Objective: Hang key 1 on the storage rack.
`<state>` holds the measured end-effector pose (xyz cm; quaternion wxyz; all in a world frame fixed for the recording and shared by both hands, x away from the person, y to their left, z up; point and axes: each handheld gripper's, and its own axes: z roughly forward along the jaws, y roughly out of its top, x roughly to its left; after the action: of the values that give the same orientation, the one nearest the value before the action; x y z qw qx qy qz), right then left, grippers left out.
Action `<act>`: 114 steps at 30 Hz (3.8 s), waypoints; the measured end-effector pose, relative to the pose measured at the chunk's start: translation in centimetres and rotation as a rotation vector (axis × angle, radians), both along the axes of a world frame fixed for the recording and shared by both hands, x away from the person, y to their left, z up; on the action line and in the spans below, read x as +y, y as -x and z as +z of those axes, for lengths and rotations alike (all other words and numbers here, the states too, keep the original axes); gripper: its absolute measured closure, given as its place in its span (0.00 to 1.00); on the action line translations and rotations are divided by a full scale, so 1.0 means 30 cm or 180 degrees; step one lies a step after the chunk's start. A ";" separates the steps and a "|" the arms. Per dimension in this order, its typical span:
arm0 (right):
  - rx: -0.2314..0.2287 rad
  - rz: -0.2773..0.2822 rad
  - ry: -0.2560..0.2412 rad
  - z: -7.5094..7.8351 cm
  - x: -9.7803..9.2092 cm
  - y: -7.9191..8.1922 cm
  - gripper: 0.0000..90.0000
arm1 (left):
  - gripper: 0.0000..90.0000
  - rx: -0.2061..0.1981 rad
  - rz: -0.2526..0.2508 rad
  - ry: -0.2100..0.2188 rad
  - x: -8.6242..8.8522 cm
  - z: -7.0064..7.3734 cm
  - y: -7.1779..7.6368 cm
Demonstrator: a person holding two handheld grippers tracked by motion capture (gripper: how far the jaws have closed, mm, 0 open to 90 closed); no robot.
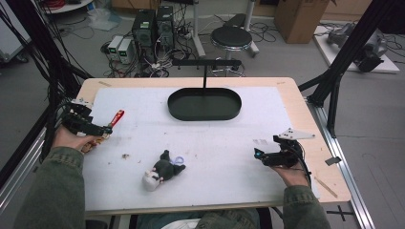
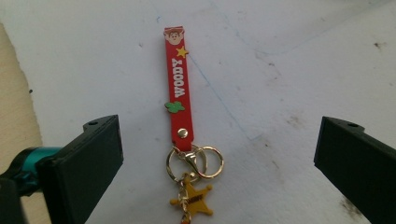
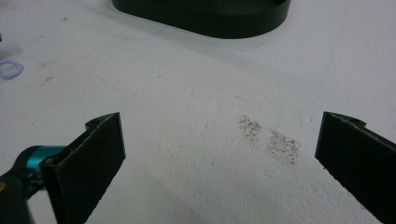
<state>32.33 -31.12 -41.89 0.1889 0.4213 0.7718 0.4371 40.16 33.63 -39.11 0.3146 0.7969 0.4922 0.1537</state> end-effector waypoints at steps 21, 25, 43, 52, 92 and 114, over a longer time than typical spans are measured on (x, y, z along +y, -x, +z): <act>0.0050 0.0057 0.0201 -0.009 0.010 -0.014 0.01 | 0.03 0.0389 -0.0050 -0.0150 -0.019 -0.095 -0.169; 0.0071 0.0030 0.0224 -0.010 0.000 -0.008 0.01 | 0.06 0.0424 -0.0049 -0.0096 -0.019 -0.102 -0.207; 0.0100 0.0043 0.0309 -0.021 -0.003 -0.014 0.01 | 0.44 0.0410 0.0086 -0.0178 -0.041 -0.100 -0.246; 0.0114 0.0043 0.0326 -0.023 -0.001 -0.014 0.01 | 0.62 0.0405 0.0162 -0.0237 -0.039 -0.107 -0.249; 0.0062 0.0023 0.0260 -0.012 -0.009 -0.012 0.01 | 0.84 0.0157 -0.0150 -0.0423 -0.054 0.100 -0.146; 0.0009 0.0037 0.0075 -0.004 -0.020 -0.027 0.01 | 0.84 -0.0236 -0.0056 -0.0618 -0.103 0.460 0.000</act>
<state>33.15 -31.72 -42.02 0.1902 0.4152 0.7796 0.4284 40.17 30.54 -25.31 0.2552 0.8218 0.4560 0.2272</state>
